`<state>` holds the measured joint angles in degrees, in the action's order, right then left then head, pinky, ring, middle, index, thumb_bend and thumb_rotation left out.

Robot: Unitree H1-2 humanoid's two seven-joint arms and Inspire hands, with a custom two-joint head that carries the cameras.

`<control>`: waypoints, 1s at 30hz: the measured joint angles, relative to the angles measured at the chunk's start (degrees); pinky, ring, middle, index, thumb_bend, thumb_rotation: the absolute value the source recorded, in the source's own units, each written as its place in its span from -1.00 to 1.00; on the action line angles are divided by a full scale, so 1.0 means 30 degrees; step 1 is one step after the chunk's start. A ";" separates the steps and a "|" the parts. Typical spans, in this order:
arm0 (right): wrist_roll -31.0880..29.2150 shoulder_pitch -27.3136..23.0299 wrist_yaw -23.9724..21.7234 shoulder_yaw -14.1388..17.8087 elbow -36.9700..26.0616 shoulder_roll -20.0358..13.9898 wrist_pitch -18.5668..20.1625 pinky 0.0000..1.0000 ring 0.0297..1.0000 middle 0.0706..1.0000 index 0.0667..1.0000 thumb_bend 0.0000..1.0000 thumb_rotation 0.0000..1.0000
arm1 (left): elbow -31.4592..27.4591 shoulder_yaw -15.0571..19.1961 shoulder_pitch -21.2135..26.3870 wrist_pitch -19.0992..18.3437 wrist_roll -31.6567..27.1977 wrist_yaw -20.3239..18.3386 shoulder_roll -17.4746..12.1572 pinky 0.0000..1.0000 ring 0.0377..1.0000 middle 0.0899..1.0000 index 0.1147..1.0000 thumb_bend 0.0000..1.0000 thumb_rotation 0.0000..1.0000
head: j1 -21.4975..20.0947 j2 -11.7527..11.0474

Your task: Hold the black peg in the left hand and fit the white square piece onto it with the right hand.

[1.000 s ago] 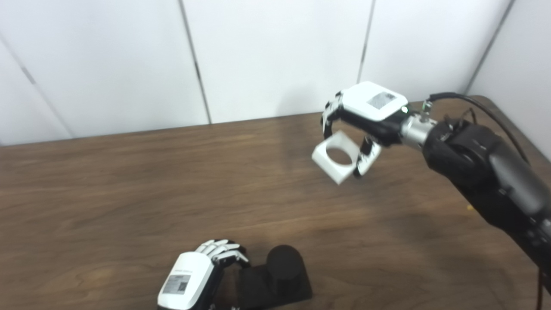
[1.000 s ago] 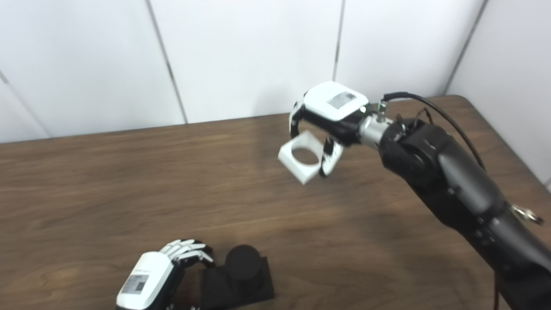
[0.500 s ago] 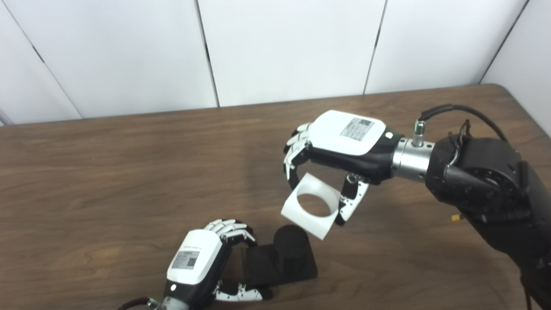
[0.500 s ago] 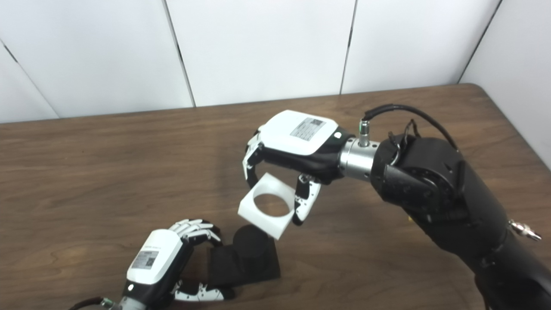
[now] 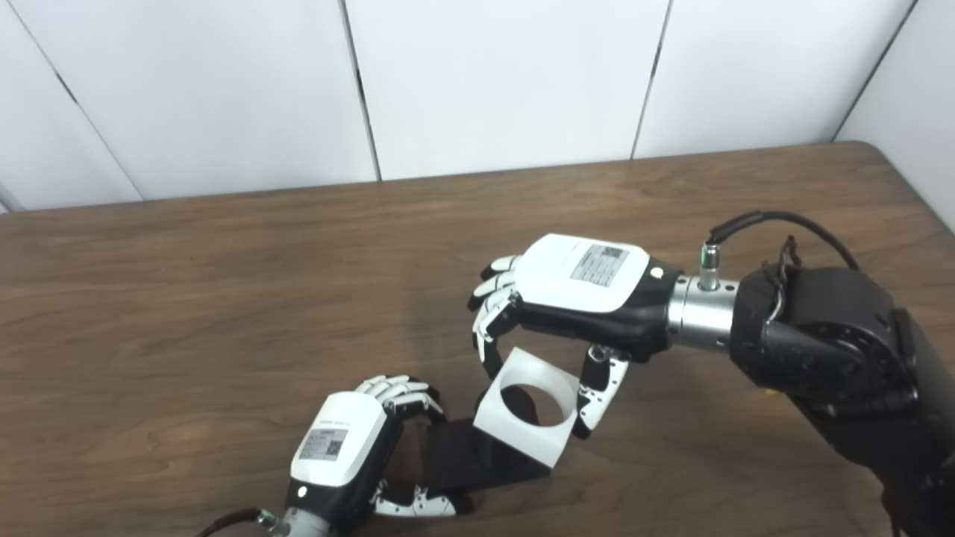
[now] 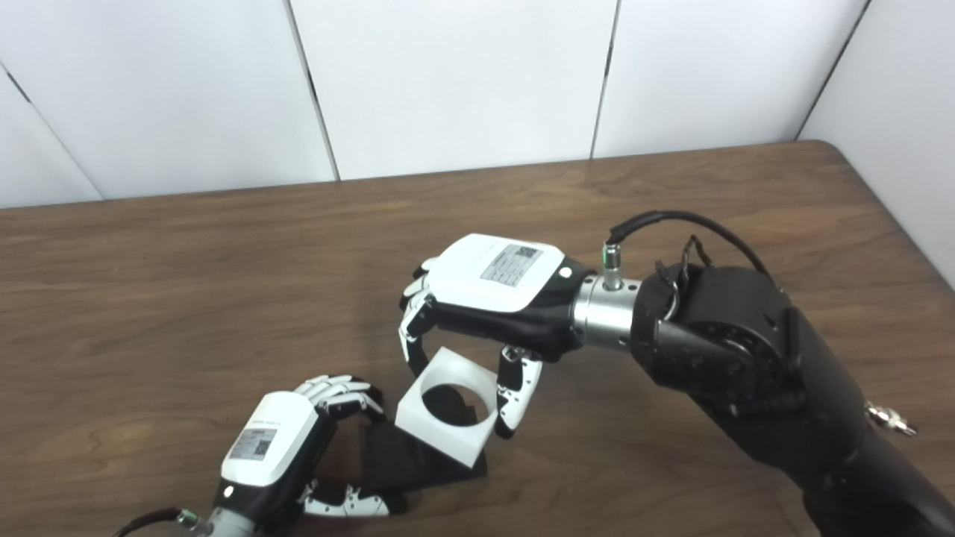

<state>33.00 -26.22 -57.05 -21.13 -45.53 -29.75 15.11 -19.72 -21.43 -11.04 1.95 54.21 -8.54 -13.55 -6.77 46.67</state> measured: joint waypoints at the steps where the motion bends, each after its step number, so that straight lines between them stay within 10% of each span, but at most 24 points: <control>1: 0.0031 0.0063 0.0000 -0.0031 0.0002 0.0063 -0.0008 0.86 0.71 0.42 -0.11 0.05 -0.75 | -0.0027 0.0001 0.0000 -0.0022 0.0001 -0.0049 0.0010 0.65 0.62 0.48 -0.15 0.02 -0.89 | 0.0029 0.0000; 30: 0.1434 0.0868 0.0340 -0.0475 0.0878 0.1419 -0.1368 0.93 0.75 0.40 -0.11 0.05 -0.75 | -0.0215 -0.0128 -0.0021 -0.0400 0.0251 -0.0189 0.0162 0.64 0.60 0.46 -0.15 0.02 -0.90 | 0.0234 0.0088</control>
<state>37.30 -23.61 -56.02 -22.56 -42.89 -25.49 11.01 -20.36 -21.82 -11.10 0.75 54.97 -9.11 -13.06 -6.07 46.93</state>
